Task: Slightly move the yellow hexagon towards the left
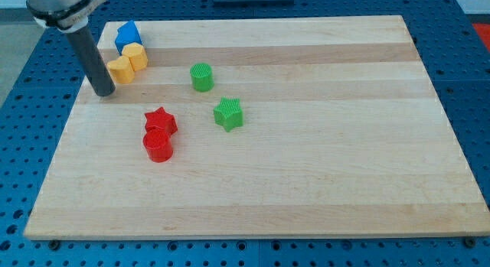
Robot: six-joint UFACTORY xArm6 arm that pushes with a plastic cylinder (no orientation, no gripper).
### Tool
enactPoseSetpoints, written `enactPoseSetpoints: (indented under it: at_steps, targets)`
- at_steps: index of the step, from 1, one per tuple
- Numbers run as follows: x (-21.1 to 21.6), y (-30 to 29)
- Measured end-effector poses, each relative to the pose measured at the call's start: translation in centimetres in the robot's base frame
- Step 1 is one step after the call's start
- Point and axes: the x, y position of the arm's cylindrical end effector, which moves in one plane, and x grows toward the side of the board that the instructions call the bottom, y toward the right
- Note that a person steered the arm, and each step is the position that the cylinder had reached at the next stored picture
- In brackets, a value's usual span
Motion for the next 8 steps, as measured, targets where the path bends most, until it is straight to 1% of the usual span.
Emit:
enactPoseSetpoints:
  at_steps: [1,2,3,4,5,7,8]
  targets:
    - [0.4,4.1]
    - [-0.9,7.5]
    - [-3.4,8.0]
    - [-6.3,8.0]
    - [-8.0,8.0]
    - [-8.1,4.1]
    - [-8.1,3.3]
